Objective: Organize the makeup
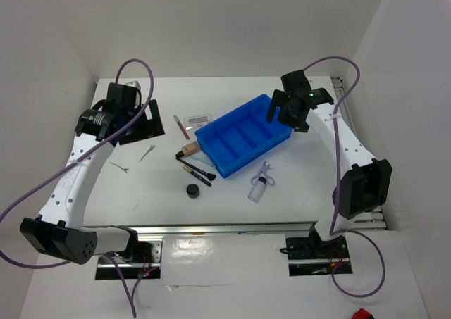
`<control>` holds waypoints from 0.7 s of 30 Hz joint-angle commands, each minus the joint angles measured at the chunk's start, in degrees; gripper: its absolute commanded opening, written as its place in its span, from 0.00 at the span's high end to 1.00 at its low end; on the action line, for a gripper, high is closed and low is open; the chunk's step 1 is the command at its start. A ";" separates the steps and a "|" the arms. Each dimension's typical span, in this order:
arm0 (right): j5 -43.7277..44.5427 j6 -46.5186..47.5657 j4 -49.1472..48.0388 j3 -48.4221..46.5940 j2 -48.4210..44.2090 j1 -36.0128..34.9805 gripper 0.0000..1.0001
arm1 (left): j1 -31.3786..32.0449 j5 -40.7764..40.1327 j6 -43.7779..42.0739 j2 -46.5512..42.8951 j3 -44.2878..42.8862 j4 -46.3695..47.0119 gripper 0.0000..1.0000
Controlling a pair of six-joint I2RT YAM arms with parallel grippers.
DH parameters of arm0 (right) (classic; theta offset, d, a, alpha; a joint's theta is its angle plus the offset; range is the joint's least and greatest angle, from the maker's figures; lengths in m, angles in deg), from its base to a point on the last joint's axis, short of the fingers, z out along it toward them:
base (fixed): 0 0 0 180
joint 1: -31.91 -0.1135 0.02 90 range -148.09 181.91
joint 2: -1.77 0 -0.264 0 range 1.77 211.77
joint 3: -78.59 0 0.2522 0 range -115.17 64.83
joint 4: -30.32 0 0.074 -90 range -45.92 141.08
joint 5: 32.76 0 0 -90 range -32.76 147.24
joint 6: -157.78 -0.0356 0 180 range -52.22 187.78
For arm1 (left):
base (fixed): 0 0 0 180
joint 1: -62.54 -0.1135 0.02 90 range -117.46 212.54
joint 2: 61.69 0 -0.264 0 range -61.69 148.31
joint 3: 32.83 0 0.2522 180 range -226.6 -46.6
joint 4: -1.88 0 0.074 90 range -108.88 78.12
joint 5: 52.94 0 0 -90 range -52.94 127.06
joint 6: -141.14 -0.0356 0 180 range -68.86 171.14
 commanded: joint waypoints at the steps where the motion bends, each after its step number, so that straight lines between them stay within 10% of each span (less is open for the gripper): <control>1: 0.48 -0.96 -1.97 0.96 -5.88 0.01 0.00 | 0.25 1.47 -1.13 0.24 -1.62 0.74 0.00; 11: -7.76 -3.68 -9.52 22.90 -26.43 -2.09 0.09 | 0.25 3.23 -0.60 -0.28 0.30 1.79 0.00; 21: -7.25 -19.58 -7.77 36.82 -28.06 -16.06 0.07 | 0.25 4.98 -0.07 -1.51 1.36 1.79 0.00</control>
